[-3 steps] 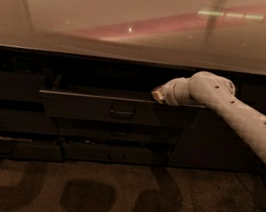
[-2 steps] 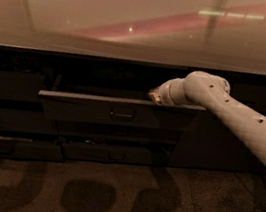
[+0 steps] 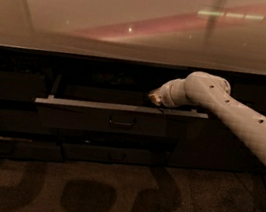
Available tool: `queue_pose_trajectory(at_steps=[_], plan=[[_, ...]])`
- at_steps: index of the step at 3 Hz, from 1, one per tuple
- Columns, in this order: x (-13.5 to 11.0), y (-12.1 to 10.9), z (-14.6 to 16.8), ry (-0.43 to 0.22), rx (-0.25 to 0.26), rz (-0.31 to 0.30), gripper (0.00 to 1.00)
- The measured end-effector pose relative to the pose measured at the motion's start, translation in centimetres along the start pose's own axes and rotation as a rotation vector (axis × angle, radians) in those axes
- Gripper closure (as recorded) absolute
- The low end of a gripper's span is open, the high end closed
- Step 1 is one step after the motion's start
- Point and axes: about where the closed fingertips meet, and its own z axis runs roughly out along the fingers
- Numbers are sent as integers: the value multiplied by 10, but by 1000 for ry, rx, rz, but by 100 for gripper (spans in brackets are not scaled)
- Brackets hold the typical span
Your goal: Open top drawer
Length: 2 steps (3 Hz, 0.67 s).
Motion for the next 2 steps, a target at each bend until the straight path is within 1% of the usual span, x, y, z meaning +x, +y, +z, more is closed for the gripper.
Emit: queue_pose_trajectory(at_steps=[1, 2], plan=[[5, 2, 0, 24, 36, -4, 58], [6, 5, -7, 13, 71, 0, 34]])
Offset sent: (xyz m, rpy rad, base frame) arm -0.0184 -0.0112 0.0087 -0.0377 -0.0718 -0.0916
